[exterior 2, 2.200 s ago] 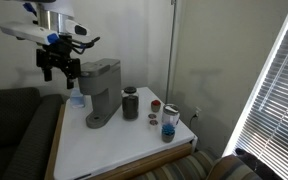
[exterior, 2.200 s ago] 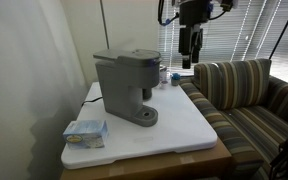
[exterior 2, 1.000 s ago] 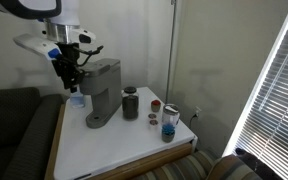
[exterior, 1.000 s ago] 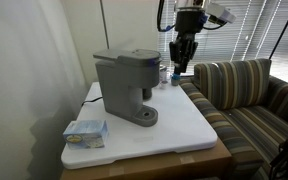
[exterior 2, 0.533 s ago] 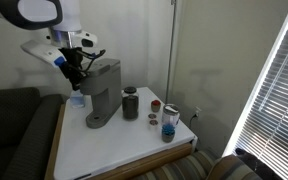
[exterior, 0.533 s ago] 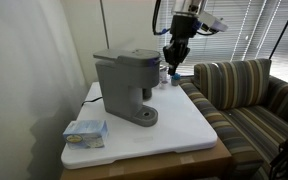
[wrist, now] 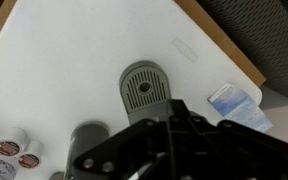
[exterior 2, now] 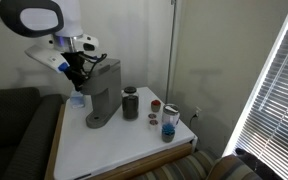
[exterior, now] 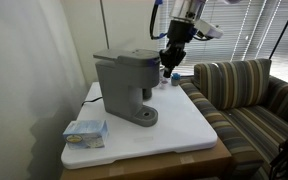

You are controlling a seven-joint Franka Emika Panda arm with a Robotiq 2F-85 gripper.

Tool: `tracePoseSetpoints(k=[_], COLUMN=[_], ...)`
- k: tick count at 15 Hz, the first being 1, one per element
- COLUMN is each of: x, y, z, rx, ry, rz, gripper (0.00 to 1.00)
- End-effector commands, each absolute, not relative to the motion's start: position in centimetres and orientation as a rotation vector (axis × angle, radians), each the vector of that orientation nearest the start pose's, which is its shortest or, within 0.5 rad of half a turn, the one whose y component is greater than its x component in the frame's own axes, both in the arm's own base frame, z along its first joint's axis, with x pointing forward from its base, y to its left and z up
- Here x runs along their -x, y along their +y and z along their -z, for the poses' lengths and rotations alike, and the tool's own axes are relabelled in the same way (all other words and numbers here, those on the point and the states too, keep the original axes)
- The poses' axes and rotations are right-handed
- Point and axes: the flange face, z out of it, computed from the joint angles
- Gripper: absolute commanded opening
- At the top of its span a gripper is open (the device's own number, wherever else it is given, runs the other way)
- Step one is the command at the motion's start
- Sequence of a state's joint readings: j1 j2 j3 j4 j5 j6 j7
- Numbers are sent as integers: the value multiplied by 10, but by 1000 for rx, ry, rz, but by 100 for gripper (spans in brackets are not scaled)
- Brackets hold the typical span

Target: Open the coffee maker

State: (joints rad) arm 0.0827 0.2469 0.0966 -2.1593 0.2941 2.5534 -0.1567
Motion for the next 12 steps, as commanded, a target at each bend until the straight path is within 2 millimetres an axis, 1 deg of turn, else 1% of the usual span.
tracePoseSetpoints(k=[1, 3, 8, 12], x=[-567, -566, -558, -545], y=[97, 99, 102, 107], z=[-297, -300, -296, -299], rx=[2916, 2920, 2924, 2926], ry=[-122, -97, -59, -29], rz=[291, 351, 420, 495], gripper=[0, 0, 0, 0])
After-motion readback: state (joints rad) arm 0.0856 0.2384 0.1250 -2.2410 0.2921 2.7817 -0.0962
